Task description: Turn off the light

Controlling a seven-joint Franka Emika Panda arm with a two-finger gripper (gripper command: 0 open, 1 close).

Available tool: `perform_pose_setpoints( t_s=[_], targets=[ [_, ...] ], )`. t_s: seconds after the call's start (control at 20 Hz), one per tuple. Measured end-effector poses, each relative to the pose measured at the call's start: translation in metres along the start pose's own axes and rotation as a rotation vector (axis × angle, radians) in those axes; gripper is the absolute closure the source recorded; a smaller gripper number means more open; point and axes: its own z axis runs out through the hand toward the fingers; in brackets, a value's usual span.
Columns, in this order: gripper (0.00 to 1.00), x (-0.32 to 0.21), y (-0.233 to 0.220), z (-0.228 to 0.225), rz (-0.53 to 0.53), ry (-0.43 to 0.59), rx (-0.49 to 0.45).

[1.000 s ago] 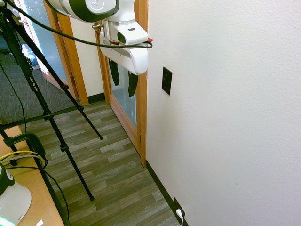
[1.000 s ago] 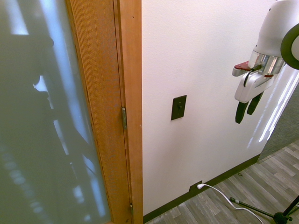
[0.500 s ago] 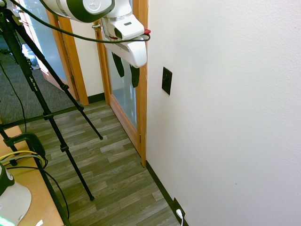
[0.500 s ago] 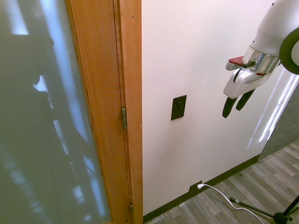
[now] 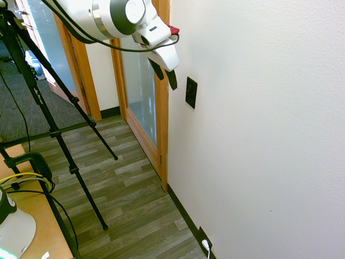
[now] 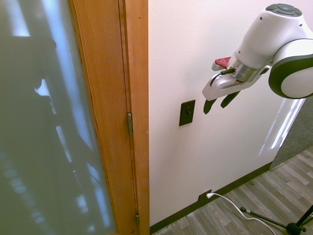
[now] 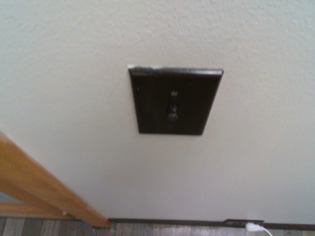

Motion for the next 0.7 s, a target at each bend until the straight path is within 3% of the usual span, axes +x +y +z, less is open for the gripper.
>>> perform_pose_setpoints(
  t_s=[0.5,0.55,0.7],
  targets=[
    [0.0,0.003,-0.037,0.052,0.055,0.065,-0.01],
    [1.0,0.005,-0.04,0.054,0.061,0.074,-0.011],
    [1.0,0.01,-0.047,0.059,0.071,0.09,-0.015]
  ],
)
